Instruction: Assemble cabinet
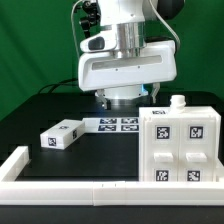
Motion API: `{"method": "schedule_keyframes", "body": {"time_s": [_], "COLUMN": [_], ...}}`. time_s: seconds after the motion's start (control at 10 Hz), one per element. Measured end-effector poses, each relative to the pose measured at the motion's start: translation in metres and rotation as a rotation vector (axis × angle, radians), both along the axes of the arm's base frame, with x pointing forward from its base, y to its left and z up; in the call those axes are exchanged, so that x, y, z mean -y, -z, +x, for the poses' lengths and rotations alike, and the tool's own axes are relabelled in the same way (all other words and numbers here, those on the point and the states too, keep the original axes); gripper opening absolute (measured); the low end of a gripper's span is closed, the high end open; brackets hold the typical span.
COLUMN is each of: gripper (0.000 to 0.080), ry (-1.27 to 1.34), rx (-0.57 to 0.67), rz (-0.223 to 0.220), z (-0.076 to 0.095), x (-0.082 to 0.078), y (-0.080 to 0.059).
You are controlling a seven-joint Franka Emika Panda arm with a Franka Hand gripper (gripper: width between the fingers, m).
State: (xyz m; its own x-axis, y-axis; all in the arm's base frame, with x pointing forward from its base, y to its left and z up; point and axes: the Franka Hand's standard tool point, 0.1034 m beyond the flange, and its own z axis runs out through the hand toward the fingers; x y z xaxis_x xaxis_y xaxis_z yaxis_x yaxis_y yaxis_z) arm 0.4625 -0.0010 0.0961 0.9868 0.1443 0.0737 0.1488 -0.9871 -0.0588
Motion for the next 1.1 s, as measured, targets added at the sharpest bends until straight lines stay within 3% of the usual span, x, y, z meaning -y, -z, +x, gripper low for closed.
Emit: {"method": "schedule_keyframes", "body": {"time_s": [0.3, 0.7, 0.8, 1.1], "gripper": [0.0797, 0.0797, 0.0797, 0.0797], "ry": [0.045, 0.125, 0.142, 0.129], "rx": [-0.01, -0.026, -0.023, -0.019], "rz": [-0.001, -0.042, -0.05, -0.057], "z": [-0.005, -0.036, -0.039, -0.041], "x": [0.007, 0.099, 0.114, 0.129], "y": [0.003, 0.016, 0.018, 0.017]}}
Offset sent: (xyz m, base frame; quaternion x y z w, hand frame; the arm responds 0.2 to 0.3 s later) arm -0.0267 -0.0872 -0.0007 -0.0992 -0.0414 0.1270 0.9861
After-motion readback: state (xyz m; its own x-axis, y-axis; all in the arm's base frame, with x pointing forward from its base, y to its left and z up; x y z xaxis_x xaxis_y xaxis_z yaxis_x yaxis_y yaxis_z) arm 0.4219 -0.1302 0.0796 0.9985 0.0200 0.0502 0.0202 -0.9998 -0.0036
